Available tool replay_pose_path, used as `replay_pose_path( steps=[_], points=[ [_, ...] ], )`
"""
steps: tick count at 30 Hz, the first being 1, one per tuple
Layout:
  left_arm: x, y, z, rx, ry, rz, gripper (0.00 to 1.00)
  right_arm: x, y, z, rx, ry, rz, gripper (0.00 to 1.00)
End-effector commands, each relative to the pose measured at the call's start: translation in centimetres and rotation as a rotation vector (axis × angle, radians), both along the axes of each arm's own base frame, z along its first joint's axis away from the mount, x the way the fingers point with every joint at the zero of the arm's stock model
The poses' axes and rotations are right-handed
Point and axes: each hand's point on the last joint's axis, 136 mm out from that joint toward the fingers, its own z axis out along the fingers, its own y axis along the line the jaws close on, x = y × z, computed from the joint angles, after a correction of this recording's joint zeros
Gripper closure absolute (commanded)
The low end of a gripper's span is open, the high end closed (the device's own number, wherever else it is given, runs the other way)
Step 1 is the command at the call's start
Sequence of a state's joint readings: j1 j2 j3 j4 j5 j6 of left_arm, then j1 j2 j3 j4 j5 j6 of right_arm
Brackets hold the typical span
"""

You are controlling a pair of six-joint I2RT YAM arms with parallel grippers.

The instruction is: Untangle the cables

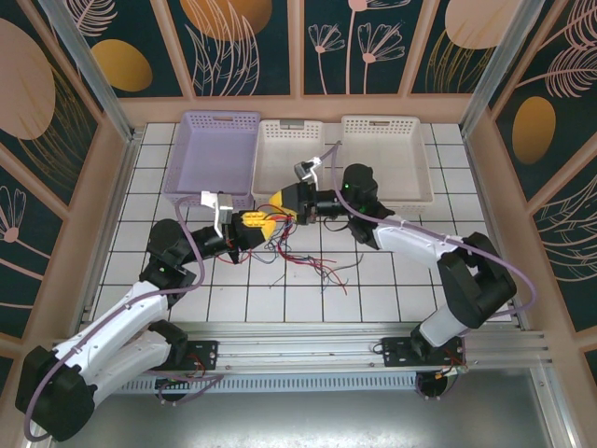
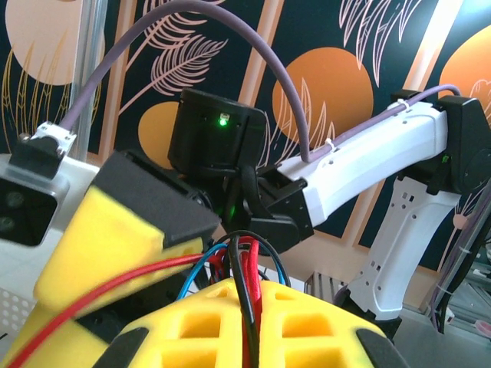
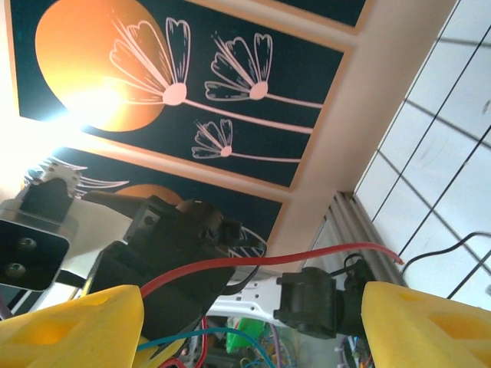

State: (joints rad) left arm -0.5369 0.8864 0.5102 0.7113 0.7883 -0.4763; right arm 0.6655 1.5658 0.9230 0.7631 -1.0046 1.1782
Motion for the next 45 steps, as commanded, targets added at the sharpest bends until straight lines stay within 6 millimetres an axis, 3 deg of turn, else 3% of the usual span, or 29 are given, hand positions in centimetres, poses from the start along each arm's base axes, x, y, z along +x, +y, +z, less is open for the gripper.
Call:
replay_pose_path(
  steps=[1,4,10,15,22,24,28,35,40,45],
  points=[
    [-0.4,0.0,1.3,-0.035,-0.034,-0.016,1.00,-0.4,1.0,0.8,0.017,-0.046,0.029,0.27],
    [0.3,0.0,1.0,-0.017,-0.012,0.017,1.00,1.1,-0.1,-0.4,-0.053,-0.071,-0.066,0.28],
    [1.6,-0.1,-0.5,0.039,0.057,0.071,1.00,2.8,-4.8,-1.2,-0.185,-0.173,-0.272,0.28],
    [2.8,-0.2,-0.4,0.043,0.091,0.106,1.00,1.0,-7.6,-2.5,-0.283,-0.266,-0.316,0.28],
    [4.9,-0.6,-0.2,0.060,0.139,0.160,1.00,-3.4,-10.9,-7.6,-0.417,-0.286,-0.324,0.30],
    [5.5,-0.7,0.0,0.058,0.149,0.173,1.00,-4.7,-11.3,-9.0,-0.454,-0.298,-0.328,0.31],
    [6.2,-0.9,0.8,0.036,0.161,0.182,1.00,-6.6,-12.1,-9.6,-0.481,-0.364,-0.364,0.31],
    [7.3,-1.2,0.6,0.024,0.228,0.197,1.00,-8.1,-13.2,-12.3,-0.515,-0.368,-0.412,0.34],
    [7.6,-1.2,0.3,0.028,0.261,0.211,1.00,-8.3,-13.3,-12.9,-0.521,-0.389,-0.467,0.36],
    [7.8,-0.9,0.4,0.007,0.315,0.228,1.00,-6.5,-14.3,-13.1,-0.596,-0.433,-0.628,0.35]
  ],
)
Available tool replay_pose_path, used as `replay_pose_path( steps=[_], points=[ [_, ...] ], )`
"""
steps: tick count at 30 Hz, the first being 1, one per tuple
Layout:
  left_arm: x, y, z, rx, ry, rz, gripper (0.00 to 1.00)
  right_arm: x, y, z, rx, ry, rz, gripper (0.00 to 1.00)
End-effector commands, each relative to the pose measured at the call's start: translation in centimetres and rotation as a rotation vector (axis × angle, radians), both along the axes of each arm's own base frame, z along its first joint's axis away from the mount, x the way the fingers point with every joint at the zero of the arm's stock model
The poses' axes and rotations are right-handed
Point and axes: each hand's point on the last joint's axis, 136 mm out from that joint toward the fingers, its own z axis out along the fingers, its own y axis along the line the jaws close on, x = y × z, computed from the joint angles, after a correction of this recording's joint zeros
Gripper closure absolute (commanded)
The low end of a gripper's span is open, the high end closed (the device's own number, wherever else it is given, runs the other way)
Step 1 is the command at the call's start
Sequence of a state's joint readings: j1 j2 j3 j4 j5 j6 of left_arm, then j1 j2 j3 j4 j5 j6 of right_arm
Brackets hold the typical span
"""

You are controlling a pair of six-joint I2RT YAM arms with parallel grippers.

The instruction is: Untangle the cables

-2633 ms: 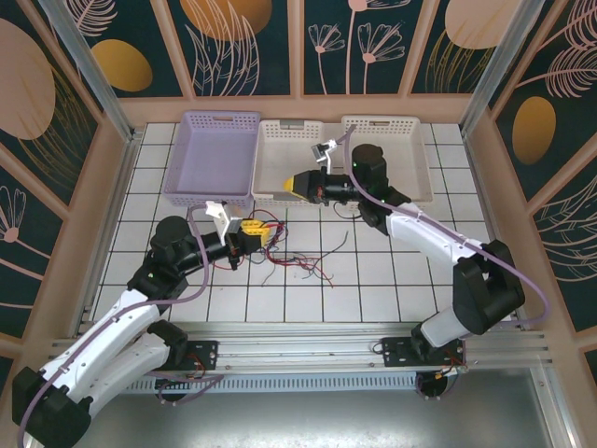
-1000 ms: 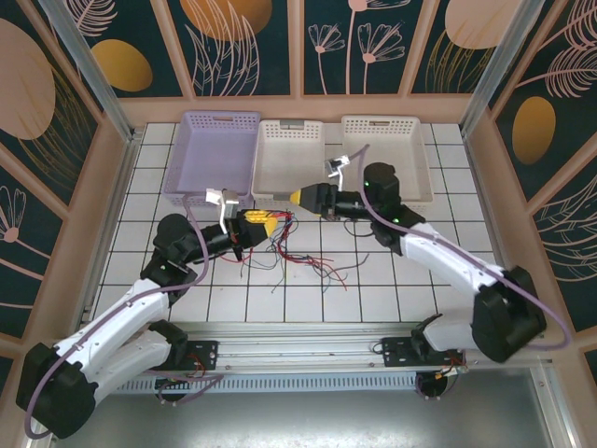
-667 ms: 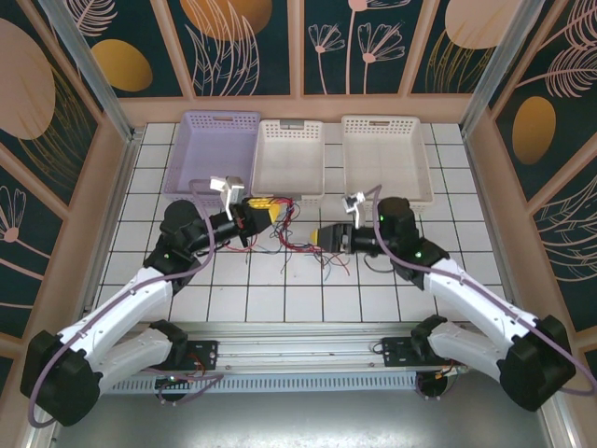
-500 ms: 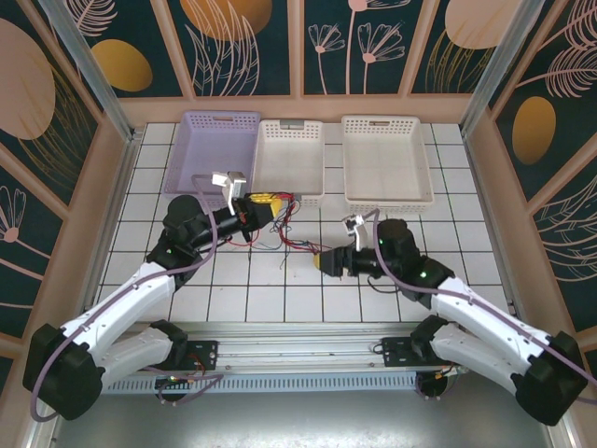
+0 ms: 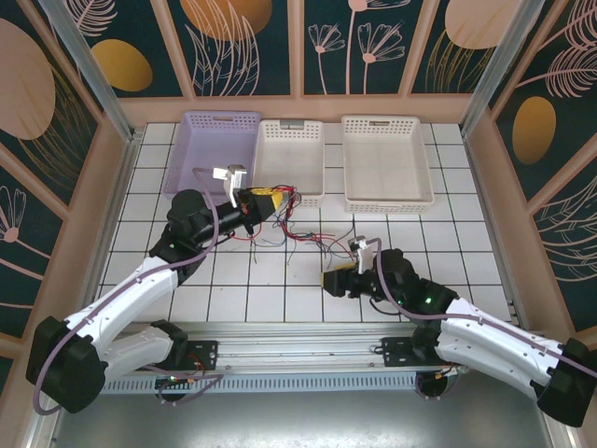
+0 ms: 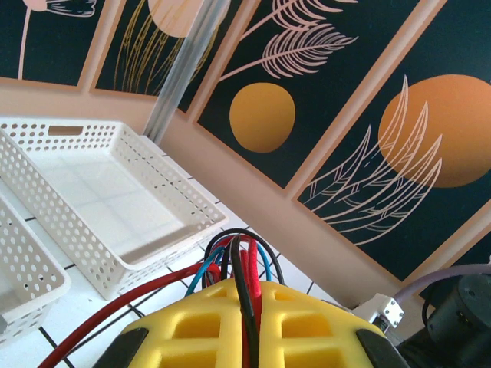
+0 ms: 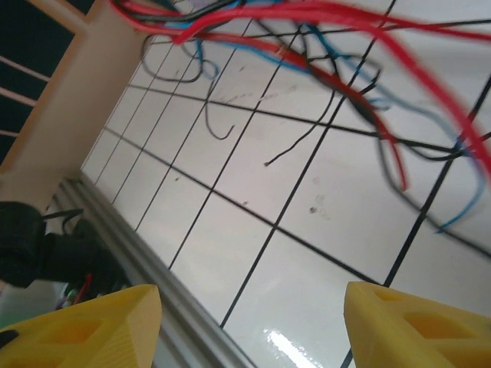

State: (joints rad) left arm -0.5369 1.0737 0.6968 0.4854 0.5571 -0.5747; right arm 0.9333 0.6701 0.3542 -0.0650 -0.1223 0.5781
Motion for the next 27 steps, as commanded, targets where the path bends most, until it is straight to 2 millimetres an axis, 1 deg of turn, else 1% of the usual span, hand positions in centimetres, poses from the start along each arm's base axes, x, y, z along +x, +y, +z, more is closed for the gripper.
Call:
replay_pose_path(
  steps=[1,3,5,9,13,15,21,24,26,27],
  points=[
    [0.1,0.2,1.9,-0.047,0.023,0.019,1.00,2.7,-1.4,0.6,-0.020,-0.094,-0.181,0.34],
    [0.0,0.3,1.8,-0.054,0.043,0.020,1.00,3.5,-1.9,0.7,-0.033,-0.121,-0.238,0.33],
    [-0.1,0.4,1.7,-0.063,0.060,0.027,1.00,4.1,-2.0,0.8,-0.034,-0.148,-0.263,0.33],
    [-0.1,0.6,1.7,-0.078,0.090,0.035,1.00,4.7,-0.9,0.8,-0.035,-0.185,-0.245,0.33],
    [-0.1,0.5,2.0,-0.095,0.113,0.024,1.00,5.1,0.3,0.0,-0.073,-0.200,-0.229,0.33],
    [-0.3,0.4,2.1,-0.105,0.120,0.017,1.00,5.7,0.4,-0.2,-0.106,-0.212,-0.251,0.34],
    [-0.6,0.4,2.4,-0.141,0.145,0.000,1.00,7.7,0.1,-0.2,-0.159,-0.281,-0.349,0.35],
    [-1.0,0.5,2.7,-0.158,0.152,-0.013,1.00,8.7,0.0,-0.3,-0.188,-0.303,-0.393,0.39],
    [-1.3,0.5,3.0,-0.171,0.158,-0.023,1.00,9.2,-0.1,-0.3,-0.208,-0.323,-0.414,0.45],
    [-1.5,0.6,3.2,-0.179,0.159,-0.031,1.00,9.4,-0.3,-0.3,-0.219,-0.331,-0.429,0.49]
  ],
)
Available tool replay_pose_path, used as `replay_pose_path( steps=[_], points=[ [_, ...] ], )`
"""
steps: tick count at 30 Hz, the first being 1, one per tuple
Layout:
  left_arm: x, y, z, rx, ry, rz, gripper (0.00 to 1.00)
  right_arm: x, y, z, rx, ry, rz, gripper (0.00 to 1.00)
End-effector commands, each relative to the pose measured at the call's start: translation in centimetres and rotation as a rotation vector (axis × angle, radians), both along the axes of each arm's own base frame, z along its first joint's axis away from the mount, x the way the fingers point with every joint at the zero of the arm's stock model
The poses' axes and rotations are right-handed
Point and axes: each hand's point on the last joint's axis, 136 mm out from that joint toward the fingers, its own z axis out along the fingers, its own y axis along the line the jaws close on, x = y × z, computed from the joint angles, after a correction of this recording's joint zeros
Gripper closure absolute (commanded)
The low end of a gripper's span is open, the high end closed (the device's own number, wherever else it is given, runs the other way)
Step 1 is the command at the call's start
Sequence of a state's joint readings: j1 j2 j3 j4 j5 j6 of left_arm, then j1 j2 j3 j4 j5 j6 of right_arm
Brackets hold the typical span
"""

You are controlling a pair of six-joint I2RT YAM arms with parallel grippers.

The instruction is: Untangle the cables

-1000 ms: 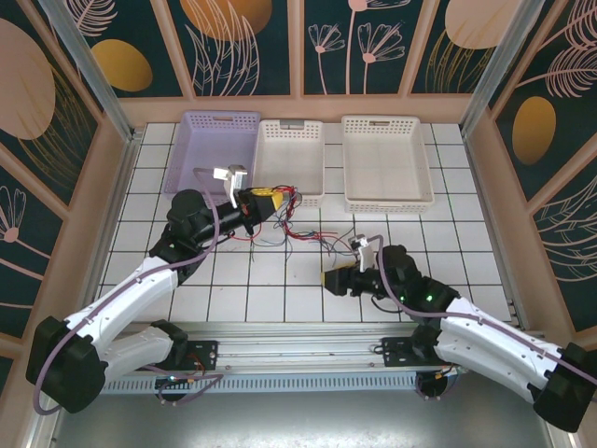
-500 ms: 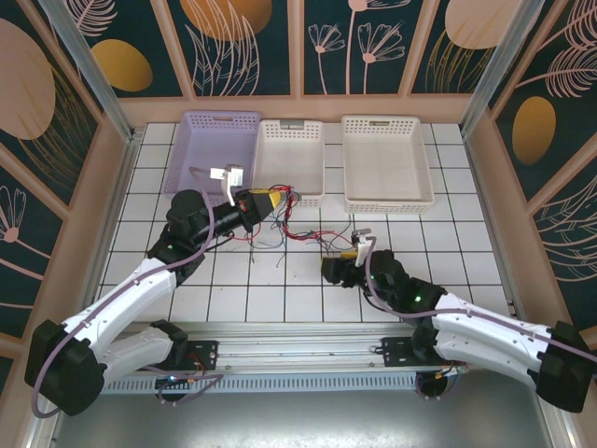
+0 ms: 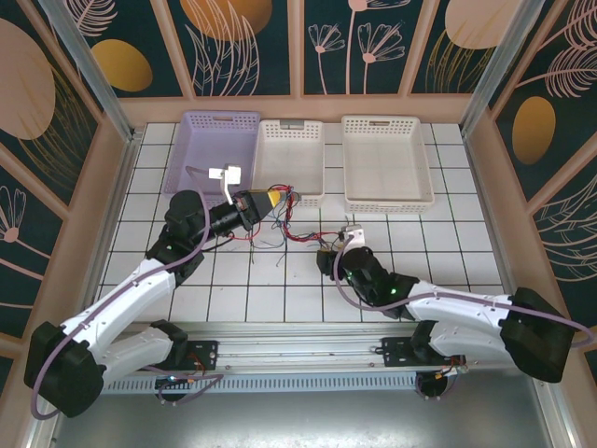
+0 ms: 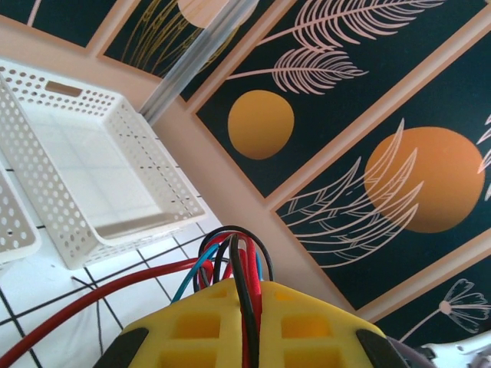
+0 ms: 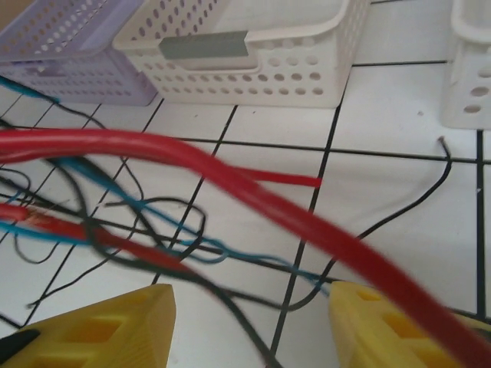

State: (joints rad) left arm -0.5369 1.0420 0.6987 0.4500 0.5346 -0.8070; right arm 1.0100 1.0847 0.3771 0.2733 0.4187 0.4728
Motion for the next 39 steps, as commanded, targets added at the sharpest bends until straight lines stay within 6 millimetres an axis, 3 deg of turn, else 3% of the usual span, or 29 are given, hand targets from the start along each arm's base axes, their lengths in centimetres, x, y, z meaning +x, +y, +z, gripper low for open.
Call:
replay_pose_path(
  steps=[1,5,9,13,23,27,31,32,34,39],
  points=[
    [-1.4,0.2,3.0,-0.082,-0.049,-0.038,1.00,1.7,0.0,2.7,0.014,-0.101,-0.073,0.57],
    [-2.1,0.4,3.4,-0.089,-0.043,-0.047,1.00,1.8,-1.1,2.8,-0.009,-0.106,-0.117,0.83],
    [-2.6,0.8,3.4,-0.063,-0.039,-0.042,1.00,1.5,-3.8,2.9,-0.021,-0.094,-0.203,0.98],
    [-2.6,1.1,2.2,-0.005,-0.020,-0.021,1.00,1.0,-7.1,2.7,0.019,-0.050,-0.302,1.00],
    [-1.5,1.0,-1.1,0.062,0.067,0.015,1.00,-0.5,-11.0,5.6,0.122,-0.054,-0.360,1.00],
    [-0.9,0.7,-1.8,0.056,0.109,0.016,1.00,-1.5,-6.9,7.4,0.192,-0.033,-0.122,1.00],
    [-0.5,0.1,-1.8,0.017,0.145,-0.001,1.00,-3.0,-2.3,9.1,0.248,-0.020,0.122,0.59],
    [-0.4,0.0,-1.8,0.013,0.152,-0.004,1.00,-3.2,-1.5,9.5,0.252,-0.030,0.160,0.54],
    [-0.2,-0.3,-1.8,-0.002,0.164,-0.013,1.00,-3.4,-0.1,10.4,0.248,-0.064,0.225,0.47],
    [0.1,-0.6,-1.4,-0.024,0.185,-0.025,1.00,-3.2,2.7,11.5,0.190,-0.139,0.305,0.39]
  ],
)
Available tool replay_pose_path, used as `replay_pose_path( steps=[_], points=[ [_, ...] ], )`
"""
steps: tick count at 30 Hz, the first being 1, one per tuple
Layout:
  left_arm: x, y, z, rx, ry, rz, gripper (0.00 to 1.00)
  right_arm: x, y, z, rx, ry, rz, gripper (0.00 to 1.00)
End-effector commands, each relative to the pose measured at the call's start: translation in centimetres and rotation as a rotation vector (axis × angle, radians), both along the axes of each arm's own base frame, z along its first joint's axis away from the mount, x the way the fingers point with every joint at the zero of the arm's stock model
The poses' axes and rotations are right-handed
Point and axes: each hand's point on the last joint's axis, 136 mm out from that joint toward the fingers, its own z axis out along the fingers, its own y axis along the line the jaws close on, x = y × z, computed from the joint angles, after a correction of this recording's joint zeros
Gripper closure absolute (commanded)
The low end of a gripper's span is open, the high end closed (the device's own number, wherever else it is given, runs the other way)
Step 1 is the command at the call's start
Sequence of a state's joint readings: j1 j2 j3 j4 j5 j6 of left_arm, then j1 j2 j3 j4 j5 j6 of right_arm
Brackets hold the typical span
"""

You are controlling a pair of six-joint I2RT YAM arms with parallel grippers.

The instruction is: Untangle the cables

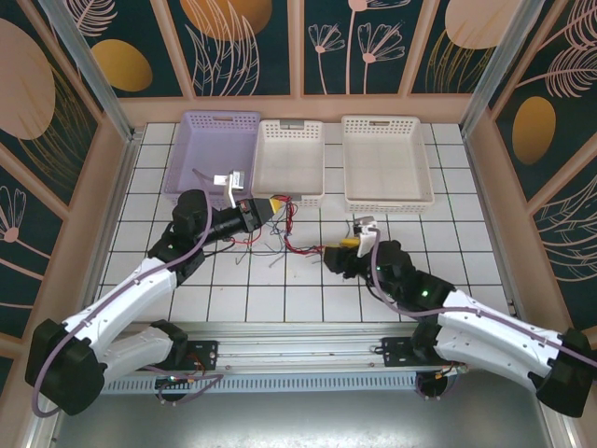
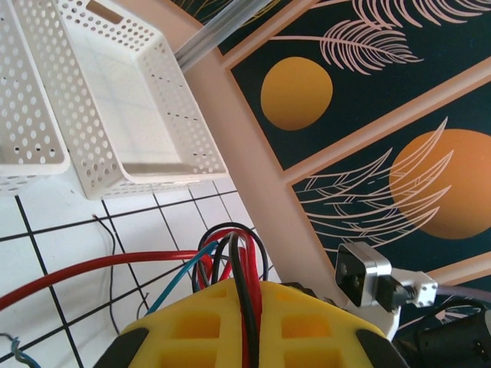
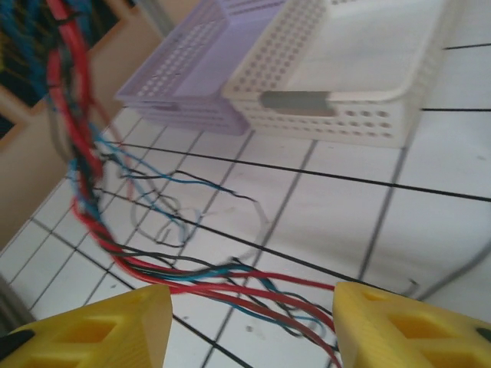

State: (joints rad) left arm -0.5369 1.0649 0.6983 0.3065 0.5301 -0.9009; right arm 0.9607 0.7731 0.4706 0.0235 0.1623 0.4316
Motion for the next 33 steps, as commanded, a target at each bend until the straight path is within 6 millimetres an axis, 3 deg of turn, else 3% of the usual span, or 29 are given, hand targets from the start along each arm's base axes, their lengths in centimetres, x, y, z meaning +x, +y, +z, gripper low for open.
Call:
replay_pose_path(
  steps=[1,12,19,23,26,30,33],
  points=[
    [-0.1,-0.6,2.5,-0.065,-0.035,-0.026,1.00,0.0,2.9,3.7,0.028,-0.134,0.099,0.38],
    [0.4,-0.8,2.1,-0.069,-0.001,-0.014,1.00,-0.8,9.5,3.2,-0.127,-0.234,0.170,0.31],
    [0.2,-0.9,2.8,-0.100,-0.007,-0.025,1.00,2.1,9.5,0.6,-0.245,-0.208,0.044,0.31],
    [-0.1,-1.0,3.1,-0.112,-0.012,-0.033,1.00,3.0,9.3,0.9,-0.217,-0.197,0.026,0.33],
    [-0.5,-1.1,3.3,-0.124,-0.020,-0.045,1.00,3.6,8.8,1.4,-0.186,-0.190,0.005,0.44],
    [-1.0,-1.1,3.6,-0.142,-0.032,-0.062,1.00,4.0,8.1,1.7,-0.141,-0.157,0.020,0.79],
    [-1.3,-1.0,3.9,-0.147,-0.041,-0.067,1.00,3.7,7.5,2.0,-0.076,-0.132,0.056,0.94]
  ],
)
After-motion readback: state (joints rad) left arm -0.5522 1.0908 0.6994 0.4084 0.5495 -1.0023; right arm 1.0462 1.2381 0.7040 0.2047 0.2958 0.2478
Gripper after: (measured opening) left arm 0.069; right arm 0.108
